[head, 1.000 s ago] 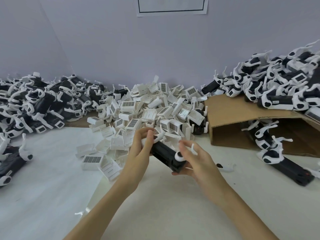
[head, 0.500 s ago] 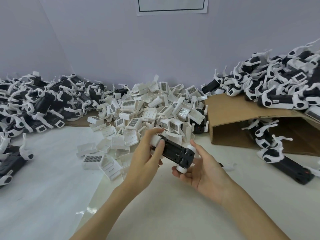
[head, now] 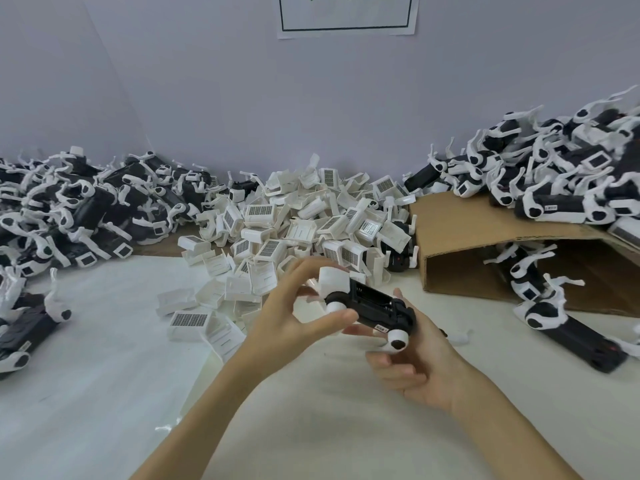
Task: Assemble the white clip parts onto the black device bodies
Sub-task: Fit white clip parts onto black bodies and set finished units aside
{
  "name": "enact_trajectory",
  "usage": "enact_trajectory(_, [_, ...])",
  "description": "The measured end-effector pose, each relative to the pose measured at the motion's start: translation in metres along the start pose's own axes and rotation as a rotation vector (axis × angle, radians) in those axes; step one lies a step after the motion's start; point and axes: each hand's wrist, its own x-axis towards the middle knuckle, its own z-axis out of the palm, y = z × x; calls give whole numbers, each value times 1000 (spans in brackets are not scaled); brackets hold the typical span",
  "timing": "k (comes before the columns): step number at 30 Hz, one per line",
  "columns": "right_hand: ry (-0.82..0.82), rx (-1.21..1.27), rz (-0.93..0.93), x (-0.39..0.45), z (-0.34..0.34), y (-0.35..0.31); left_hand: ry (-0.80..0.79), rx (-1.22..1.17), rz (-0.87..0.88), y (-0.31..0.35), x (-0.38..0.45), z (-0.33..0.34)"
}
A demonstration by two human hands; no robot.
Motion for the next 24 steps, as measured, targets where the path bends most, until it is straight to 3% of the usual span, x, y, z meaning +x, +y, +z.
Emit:
enact_trajectory(4, [40,-107,-195,3,6,0,76,-206,-156,4,0,11])
enact_trajectory(8, [223,-520,-504,2,10,1,165,-485,-431,3,3,9])
enact_trajectory(13, [358,-695,-752,4,13,13,217,-572,-464,0,4,9])
enact_trajectory(16, [291,-727,-730,5,10,12,353,-340,-305,-1,3,12])
enact_trajectory(18, [168,-706,-686,5,14,11,349,-44,-94,-3,-1,15])
enact_trajectory(22, [78,-516,-679,7,21,16,339,407,365,0,-3,24])
enact_trajectory(24, [38,-472,-690,8,23,17,341,512,466,4,-1,26])
